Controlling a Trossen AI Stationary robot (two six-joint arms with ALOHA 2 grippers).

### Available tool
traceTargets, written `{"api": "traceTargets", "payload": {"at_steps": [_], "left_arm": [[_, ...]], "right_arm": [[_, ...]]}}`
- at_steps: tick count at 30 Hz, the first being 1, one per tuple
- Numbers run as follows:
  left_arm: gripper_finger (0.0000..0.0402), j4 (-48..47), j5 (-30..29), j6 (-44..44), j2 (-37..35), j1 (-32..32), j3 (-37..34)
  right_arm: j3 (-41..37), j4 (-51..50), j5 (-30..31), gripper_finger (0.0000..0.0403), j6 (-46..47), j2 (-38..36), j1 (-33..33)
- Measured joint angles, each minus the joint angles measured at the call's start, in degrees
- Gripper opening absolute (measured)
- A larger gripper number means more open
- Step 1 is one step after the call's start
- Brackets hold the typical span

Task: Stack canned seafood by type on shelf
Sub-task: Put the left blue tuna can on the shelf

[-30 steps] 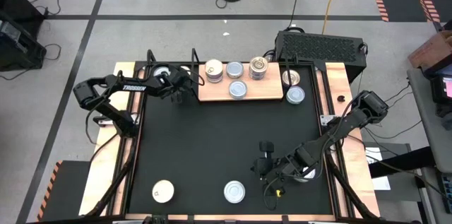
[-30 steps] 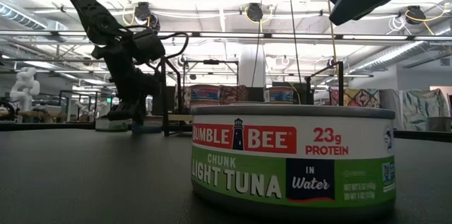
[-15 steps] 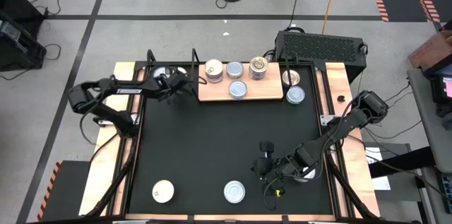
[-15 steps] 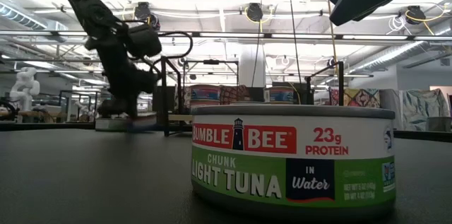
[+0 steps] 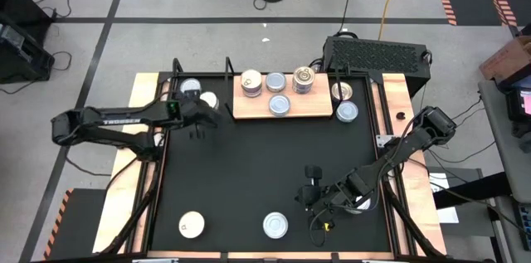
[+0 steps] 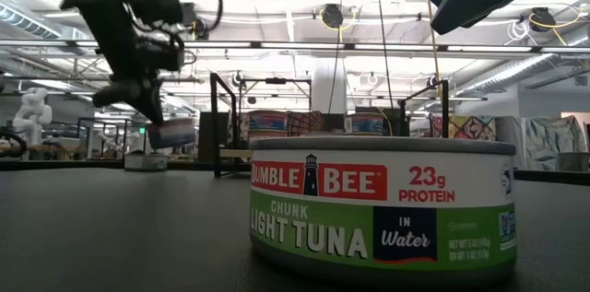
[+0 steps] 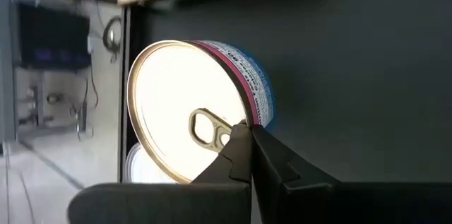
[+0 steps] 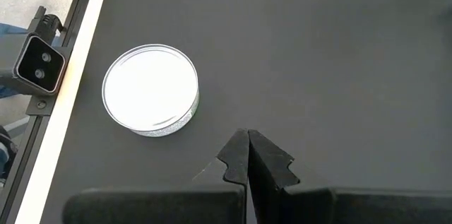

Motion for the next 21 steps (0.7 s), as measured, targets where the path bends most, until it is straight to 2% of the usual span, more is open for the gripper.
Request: {"api": "traceTargets", "payload": {"at_steps": [8, 16, 21], "left_arm": [[0.0, -9.25, -1.45, -8.4, -1.14, -11.95, 0.07], [0.0, -8.68, -0.16, -8.46, 0.18, -23.26, 0.2], [0.0, -7.67, -0.15, -8.87, 3.5, -28.21, 2.87]], "right_arm": [[0.0, 0.74, 0.0, 0.0, 0.02, 0.0, 0.0], [0.0, 1.2, 0.0, 0.0, 0.04, 0.0, -0.04], [0.0, 1.22, 0.0, 0.0, 0.04, 0.02, -0.09]]}}
